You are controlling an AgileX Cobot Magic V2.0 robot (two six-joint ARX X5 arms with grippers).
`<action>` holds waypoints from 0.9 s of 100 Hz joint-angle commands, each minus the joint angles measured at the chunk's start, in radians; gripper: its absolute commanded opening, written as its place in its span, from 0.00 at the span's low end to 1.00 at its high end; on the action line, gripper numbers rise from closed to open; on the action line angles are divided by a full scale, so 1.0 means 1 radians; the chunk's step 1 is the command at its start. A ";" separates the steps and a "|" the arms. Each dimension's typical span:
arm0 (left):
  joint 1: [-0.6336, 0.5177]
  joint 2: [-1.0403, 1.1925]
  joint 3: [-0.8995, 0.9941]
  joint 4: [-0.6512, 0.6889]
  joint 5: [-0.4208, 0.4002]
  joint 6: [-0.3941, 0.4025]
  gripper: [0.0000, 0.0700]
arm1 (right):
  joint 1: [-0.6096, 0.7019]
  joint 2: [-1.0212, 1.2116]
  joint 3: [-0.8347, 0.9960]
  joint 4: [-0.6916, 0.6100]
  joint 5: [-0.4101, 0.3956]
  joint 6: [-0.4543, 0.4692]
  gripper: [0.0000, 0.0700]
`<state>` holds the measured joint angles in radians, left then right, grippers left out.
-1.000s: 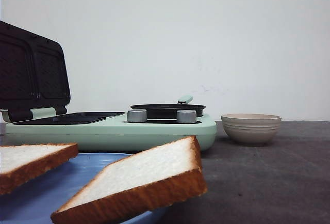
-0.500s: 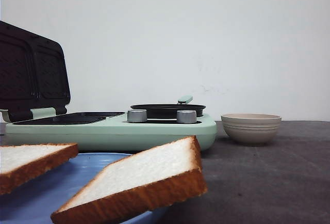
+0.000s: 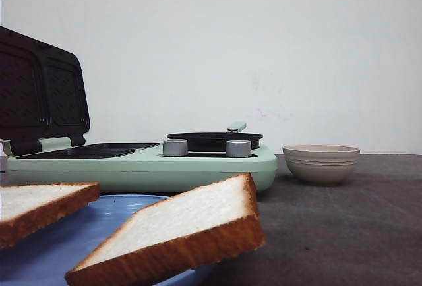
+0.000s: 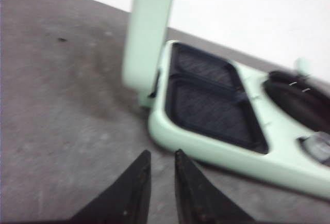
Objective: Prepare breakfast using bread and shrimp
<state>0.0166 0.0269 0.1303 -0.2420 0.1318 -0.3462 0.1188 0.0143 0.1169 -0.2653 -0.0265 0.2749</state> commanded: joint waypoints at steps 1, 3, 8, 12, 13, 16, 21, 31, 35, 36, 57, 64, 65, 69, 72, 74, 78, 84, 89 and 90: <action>0.001 0.022 0.070 0.001 0.004 -0.046 0.01 | 0.003 0.018 0.047 -0.020 0.001 0.071 0.00; 0.001 0.034 0.089 -0.006 0.004 -0.054 0.01 | 0.003 0.030 0.065 -0.034 0.001 0.083 0.00; 0.001 0.069 0.138 -0.025 0.008 -0.072 0.01 | 0.003 0.062 0.105 -0.065 0.001 0.102 0.00; 0.001 0.103 0.180 -0.048 0.013 -0.082 0.01 | 0.003 0.093 0.139 -0.090 0.000 0.116 0.00; 0.001 0.112 0.192 -0.055 0.015 -0.084 0.01 | 0.003 0.103 0.148 -0.096 0.000 0.119 0.00; 0.001 0.141 0.225 -0.077 0.024 -0.086 0.01 | 0.003 0.130 0.175 -0.116 -0.002 0.127 0.00; 0.001 0.193 0.283 -0.120 0.036 -0.086 0.01 | 0.003 0.182 0.224 -0.151 -0.014 0.142 0.00; 0.001 0.304 0.399 -0.222 0.058 -0.080 0.01 | 0.003 0.299 0.330 -0.222 -0.071 0.134 0.00; 0.001 0.348 0.441 -0.266 0.074 -0.072 0.01 | 0.003 0.347 0.370 -0.248 -0.087 0.125 0.00; 0.001 0.358 0.451 -0.276 0.078 -0.068 0.01 | 0.003 0.359 0.380 -0.254 -0.090 0.124 0.00; 0.001 0.504 0.576 -0.447 0.155 -0.058 0.01 | 0.003 0.519 0.510 -0.287 -0.104 0.074 0.00; 0.001 0.517 0.578 -0.474 0.171 -0.058 0.01 | 0.003 0.531 0.521 -0.285 -0.105 0.072 0.00; 0.001 0.518 0.578 -0.480 0.172 -0.058 0.01 | 0.003 0.532 0.522 -0.284 -0.105 0.073 0.00; 0.001 0.521 0.578 -0.507 0.172 -0.059 0.01 | 0.003 0.533 0.522 -0.282 -0.105 0.073 0.00; 0.001 0.521 0.578 -0.529 0.172 -0.059 0.01 | 0.003 0.533 0.522 -0.282 -0.104 0.073 0.00; 0.001 0.521 0.578 -0.542 0.172 -0.058 0.01 | 0.003 0.533 0.522 -0.283 -0.104 0.073 0.00; 0.001 0.521 0.578 -0.566 0.172 -0.058 0.01 | 0.003 0.533 0.522 -0.284 -0.105 0.073 0.00; 0.001 0.521 0.578 -0.599 0.172 -0.058 0.01 | 0.004 0.532 0.522 -0.296 -0.105 0.073 0.00; 0.001 0.521 0.578 -0.625 0.172 -0.053 0.02 | 0.004 0.533 0.522 -0.300 -0.106 0.074 0.00; 0.001 0.521 0.577 -0.631 0.172 -0.051 0.04 | 0.004 0.533 0.522 -0.301 -0.107 0.074 0.00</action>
<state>0.0166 0.5426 0.6945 -0.8555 0.2981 -0.4103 0.1188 0.5438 0.6220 -0.5671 -0.1310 0.3630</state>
